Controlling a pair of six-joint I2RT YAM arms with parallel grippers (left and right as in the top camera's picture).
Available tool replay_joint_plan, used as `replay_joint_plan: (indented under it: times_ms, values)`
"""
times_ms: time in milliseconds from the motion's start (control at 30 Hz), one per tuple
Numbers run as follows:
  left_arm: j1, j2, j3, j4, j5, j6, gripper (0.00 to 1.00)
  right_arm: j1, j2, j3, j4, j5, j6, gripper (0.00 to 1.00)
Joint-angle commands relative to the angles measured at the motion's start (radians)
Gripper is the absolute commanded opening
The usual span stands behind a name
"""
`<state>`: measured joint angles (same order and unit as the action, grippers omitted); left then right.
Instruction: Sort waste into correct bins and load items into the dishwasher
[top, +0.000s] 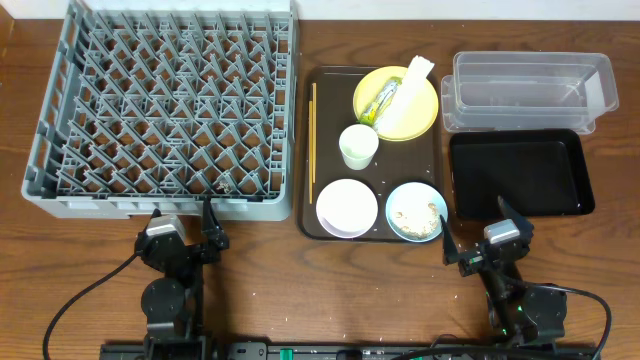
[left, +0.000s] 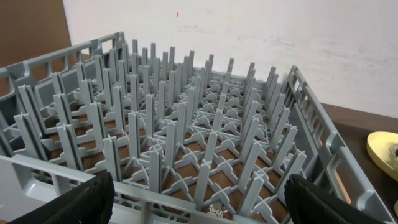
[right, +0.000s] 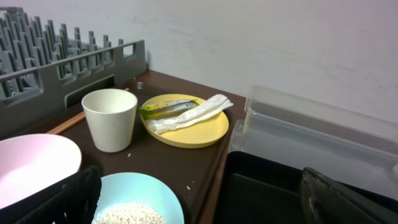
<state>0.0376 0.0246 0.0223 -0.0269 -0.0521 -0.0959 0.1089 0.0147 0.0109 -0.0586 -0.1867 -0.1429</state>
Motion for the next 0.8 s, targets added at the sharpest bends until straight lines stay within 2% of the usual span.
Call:
replay_joint_plan:
  times_ms: [0,767]
  values:
    - [0.004,-0.005,-0.018,-0.04,-0.019,0.013,0.89,0.01,-0.001,-0.005,0.001,-0.005,0.008,0.99]
    - [0.004,-0.024,-0.018,-0.04,-0.019,0.013,0.89,0.01,0.003,-0.005,0.002,-0.005,0.008,0.99]
